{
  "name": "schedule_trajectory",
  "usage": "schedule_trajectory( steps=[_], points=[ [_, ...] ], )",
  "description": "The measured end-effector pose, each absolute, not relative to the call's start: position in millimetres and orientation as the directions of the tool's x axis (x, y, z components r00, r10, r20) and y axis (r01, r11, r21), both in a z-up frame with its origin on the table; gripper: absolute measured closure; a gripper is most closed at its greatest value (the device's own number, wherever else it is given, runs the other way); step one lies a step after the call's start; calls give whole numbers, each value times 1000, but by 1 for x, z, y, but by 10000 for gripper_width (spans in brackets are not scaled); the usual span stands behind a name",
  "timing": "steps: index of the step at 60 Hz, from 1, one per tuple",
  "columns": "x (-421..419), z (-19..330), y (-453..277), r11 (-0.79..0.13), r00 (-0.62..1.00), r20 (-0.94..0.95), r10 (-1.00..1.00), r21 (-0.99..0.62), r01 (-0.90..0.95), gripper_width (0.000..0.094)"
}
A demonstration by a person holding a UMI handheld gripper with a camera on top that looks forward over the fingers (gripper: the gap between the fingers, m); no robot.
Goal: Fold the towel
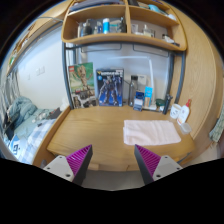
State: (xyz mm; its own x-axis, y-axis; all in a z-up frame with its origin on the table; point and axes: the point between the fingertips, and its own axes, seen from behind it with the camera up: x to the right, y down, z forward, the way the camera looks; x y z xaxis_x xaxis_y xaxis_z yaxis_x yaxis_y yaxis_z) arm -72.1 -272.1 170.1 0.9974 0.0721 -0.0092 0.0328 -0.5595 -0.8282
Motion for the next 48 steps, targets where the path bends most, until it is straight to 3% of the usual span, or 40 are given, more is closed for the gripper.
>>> schedule_trajectory(
  steps=[16, 29, 39, 42, 44, 45, 48],
  points=[
    [-32, 73, -165, -631, 998, 32, 53, -774, 58, 91],
    [-12, 34, -59, -602, 993, 101, 67, -789, 121, 138],
    [-17, -8, -34, -658, 995, 62, 75, -747, 96, 368],
    [-16, -10, -31, -639, 995, 65, 75, -763, 98, 350],
    [-12, -14, -32, -643, 994, 82, 71, -758, 108, 423],
    [-12, -12, -30, -631, 994, 85, 73, -767, 112, 502],
    [-10, -12, -30, -625, 993, 95, 75, -771, 121, 538]
  ],
)
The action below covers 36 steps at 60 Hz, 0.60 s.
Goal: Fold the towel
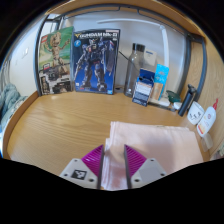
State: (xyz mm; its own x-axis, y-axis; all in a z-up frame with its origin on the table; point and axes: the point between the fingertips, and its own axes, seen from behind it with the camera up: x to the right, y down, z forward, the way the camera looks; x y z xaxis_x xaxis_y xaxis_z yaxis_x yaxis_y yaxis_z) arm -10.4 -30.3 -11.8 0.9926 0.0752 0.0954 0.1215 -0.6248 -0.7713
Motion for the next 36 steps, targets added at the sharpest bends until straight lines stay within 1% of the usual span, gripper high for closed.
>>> schedule_trajectory(
  steps=[5, 14, 20, 24, 32, 36],
  points=[
    [4, -12, -29, -620, 989, 140, 53, -771, 143, 902],
    [2, -13, -28, -642, 989, 126, 77, -753, 146, 910],
    [-1, -6, -29, -678, 996, 31, 86, -730, 82, 916],
    [3, 21, -24, -670, 996, -52, 65, -742, 5, 915],
    [44, 93, -15, -617, 988, -149, 26, -780, -101, 916],
    [78, 115, -13, -608, 983, -182, -20, -778, -157, 912]
  ],
)
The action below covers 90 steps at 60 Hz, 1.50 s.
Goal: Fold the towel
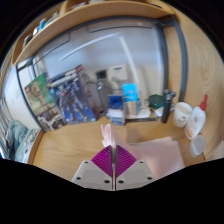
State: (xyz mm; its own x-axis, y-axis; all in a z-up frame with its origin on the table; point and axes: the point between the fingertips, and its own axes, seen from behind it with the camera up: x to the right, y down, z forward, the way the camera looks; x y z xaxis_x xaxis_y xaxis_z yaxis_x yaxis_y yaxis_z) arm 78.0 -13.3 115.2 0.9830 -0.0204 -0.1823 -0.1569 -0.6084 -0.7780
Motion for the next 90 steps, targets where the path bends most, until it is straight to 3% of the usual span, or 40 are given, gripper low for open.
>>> schedule_trajectory(
  steps=[9, 21, 25, 27, 33, 39, 49, 57, 64, 77, 90],
  points=[
    [182, 122, -16, -589, 978, -151, -146, -781, -209, 907],
    [290, 43, -35, -663, 959, -25, -281, -718, -213, 905],
    [304, 18, -42, -700, 956, 2, -292, -682, -212, 741],
    [310, 14, -44, -698, 953, 16, -302, -684, -210, 614],
    [321, 28, -47, -675, 944, 78, -319, -719, -168, 266],
    [299, 63, -48, -639, 954, 34, -298, -749, -173, 196],
    [220, 148, -61, -558, 977, -24, -211, -818, -141, 76],
    [134, 208, -94, -507, 991, -49, -121, -856, -104, 79],
    [61, 232, -136, -494, 997, -50, -53, -866, -70, 72],
    [-38, 230, -212, -521, 998, -50, 36, -854, -24, 67],
    [-80, 216, -264, -554, 994, -59, 89, -833, 0, 71]
  ],
)
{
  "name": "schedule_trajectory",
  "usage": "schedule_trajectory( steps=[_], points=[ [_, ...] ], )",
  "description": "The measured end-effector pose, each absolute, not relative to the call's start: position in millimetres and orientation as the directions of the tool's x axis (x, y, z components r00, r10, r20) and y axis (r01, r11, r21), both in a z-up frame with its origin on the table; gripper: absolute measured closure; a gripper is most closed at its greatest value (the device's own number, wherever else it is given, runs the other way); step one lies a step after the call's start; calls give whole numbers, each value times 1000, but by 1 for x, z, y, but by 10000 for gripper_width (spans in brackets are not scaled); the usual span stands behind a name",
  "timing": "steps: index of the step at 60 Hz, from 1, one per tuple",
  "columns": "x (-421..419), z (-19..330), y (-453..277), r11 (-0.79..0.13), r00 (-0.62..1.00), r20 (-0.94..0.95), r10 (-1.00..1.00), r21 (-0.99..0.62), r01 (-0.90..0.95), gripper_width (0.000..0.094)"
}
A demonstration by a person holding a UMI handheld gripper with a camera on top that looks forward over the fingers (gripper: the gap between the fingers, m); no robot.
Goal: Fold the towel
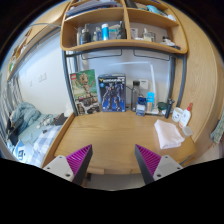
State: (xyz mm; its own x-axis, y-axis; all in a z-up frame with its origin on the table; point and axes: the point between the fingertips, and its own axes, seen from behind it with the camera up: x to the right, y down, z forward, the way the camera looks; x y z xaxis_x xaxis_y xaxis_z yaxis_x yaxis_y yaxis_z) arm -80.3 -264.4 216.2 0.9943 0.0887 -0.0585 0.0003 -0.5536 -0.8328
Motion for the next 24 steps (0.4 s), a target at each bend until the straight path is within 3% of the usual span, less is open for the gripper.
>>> schedule_trajectory(
  steps=[24],
  points=[
    [-70, 214, -289, -538, 997, -3, 72, -842, 36, 69]
  ],
)
